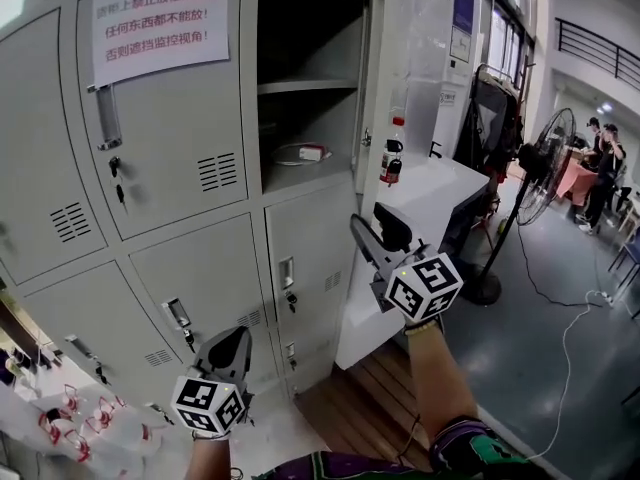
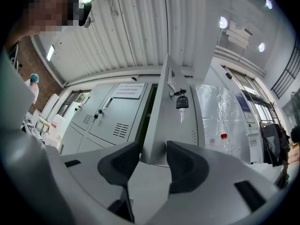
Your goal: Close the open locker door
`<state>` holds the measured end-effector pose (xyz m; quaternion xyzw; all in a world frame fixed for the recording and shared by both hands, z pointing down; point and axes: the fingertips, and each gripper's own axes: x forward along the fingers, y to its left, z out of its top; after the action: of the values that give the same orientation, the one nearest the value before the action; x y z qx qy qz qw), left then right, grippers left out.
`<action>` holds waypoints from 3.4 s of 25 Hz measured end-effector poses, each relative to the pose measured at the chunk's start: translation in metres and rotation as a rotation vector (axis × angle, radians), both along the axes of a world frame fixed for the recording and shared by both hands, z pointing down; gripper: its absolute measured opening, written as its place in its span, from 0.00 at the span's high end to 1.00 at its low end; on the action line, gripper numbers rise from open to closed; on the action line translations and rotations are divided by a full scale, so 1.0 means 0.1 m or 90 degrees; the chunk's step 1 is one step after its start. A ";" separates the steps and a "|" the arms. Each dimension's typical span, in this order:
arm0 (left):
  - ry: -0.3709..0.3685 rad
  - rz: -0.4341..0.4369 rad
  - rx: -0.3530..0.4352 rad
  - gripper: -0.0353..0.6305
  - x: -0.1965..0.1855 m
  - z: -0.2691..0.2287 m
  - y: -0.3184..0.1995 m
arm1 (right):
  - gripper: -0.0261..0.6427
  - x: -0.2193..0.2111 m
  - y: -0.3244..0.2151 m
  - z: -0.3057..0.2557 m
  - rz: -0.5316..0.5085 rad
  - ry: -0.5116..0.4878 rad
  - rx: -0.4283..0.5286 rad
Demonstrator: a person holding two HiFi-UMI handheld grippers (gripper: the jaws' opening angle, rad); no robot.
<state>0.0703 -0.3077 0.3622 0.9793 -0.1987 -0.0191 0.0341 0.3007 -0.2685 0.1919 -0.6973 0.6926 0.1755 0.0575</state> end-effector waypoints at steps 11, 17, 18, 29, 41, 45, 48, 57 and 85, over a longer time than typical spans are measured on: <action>-0.006 -0.033 0.000 0.91 -0.55 0.02 -0.30 | 0.71 -0.28 -0.40 -0.03 0.003 -0.022 0.017; 0.001 -0.047 -0.003 0.91 -0.85 0.07 -0.47 | 0.71 -0.39 -0.60 -0.04 0.020 -0.027 0.020; 0.000 -0.049 -0.004 0.91 -0.90 0.09 -0.49 | 0.71 -0.40 -0.62 -0.04 0.021 -0.029 0.021; 0.013 -0.075 0.002 0.91 -1.23 0.12 -0.78 | 0.73 -0.56 -1.02 0.03 0.016 -0.033 0.004; 0.012 -0.101 0.010 0.91 -1.36 0.09 -0.99 | 0.74 -0.64 -1.41 0.02 0.006 -0.021 -0.012; 0.010 -0.105 0.011 0.91 -1.38 0.08 -1.04 | 0.75 -0.64 -1.50 0.01 0.009 -0.022 -0.014; 0.010 -0.105 0.007 0.91 -1.40 0.09 -1.06 | 0.75 -0.65 -1.57 0.02 0.011 -0.016 -0.020; 0.010 -0.107 0.005 0.91 -1.45 0.10 -1.08 | 0.76 -0.65 -1.67 0.01 0.008 -0.013 -0.026; 0.014 -0.157 -0.029 0.91 -1.86 0.26 -1.24 | 0.90 -0.61 -1.85 0.01 0.026 -0.035 -0.043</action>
<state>-0.1161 -0.4321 0.3887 0.9460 -0.3179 -0.0292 0.0559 0.2395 -0.4533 0.1931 -0.7172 0.6820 0.1343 0.0492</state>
